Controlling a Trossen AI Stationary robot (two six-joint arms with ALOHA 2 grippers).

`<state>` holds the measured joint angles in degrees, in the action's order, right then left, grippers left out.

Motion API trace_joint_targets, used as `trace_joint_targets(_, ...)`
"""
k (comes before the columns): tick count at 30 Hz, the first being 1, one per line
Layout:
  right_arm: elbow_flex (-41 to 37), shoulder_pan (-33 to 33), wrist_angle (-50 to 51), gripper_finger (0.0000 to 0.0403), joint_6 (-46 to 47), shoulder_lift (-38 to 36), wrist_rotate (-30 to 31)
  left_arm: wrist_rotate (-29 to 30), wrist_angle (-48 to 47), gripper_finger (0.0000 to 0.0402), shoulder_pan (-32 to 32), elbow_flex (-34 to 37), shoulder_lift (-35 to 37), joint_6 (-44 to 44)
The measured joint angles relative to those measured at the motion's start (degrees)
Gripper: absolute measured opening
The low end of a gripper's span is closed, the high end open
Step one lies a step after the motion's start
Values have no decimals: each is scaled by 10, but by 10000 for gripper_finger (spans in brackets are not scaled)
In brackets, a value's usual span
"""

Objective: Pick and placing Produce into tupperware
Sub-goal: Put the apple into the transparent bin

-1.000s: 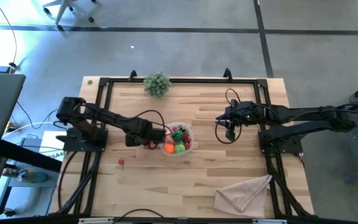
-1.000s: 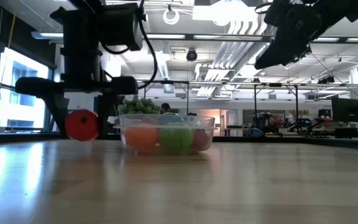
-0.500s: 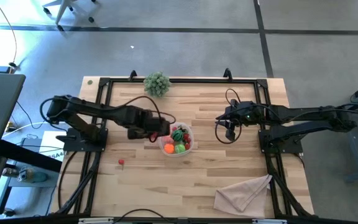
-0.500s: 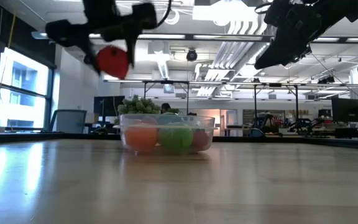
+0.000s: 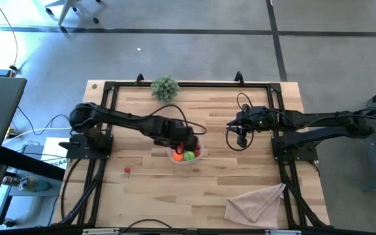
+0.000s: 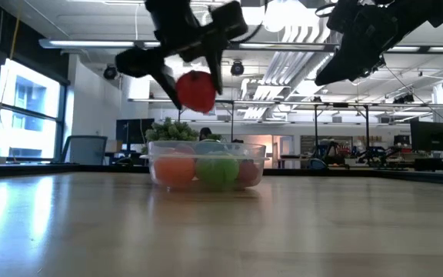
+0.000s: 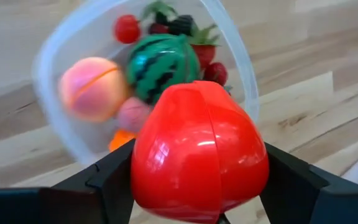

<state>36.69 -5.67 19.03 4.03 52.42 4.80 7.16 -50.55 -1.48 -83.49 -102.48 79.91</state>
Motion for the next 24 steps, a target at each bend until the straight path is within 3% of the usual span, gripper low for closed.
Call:
trace_joint_targets(8, 0, 0, 1, 71, 0, 0, 0, 0, 6, 257, 0, -61, -75, -51)
trace_joint_targets(14, 0, 0, 0, 71, 0, 0, 0, -1, 14, 291, 0, -85, -113, -72)
trace_joint_targets(19, 0, 0, 0, 71, 0, 0, 0, -24, 19, 259, 0, -92, -132, -77)
trace_joint_targets(24, 0, 0, 1, 71, 0, 0, 0, -27, 17, 256, 0, -91, -145, -77)
